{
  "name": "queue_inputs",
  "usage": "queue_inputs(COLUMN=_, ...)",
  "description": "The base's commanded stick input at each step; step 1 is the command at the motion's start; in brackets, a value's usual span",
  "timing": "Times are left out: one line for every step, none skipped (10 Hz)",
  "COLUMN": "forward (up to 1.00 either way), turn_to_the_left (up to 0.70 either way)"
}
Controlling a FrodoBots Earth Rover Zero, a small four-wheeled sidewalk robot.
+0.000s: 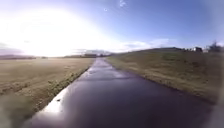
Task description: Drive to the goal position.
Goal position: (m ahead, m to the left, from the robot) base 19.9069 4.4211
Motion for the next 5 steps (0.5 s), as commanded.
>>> queue_inputs(forward=1.0, turn_to_the_left=0.02)
queue_inputs(forward=1.0, turn_to_the_left=0.02)
queue_inputs(forward=1.0, turn_to_the_left=0.02)
queue_inputs(forward=1.0, turn_to_the_left=0.02)
queue_inputs(forward=1.0, turn_to_the_left=0.02)
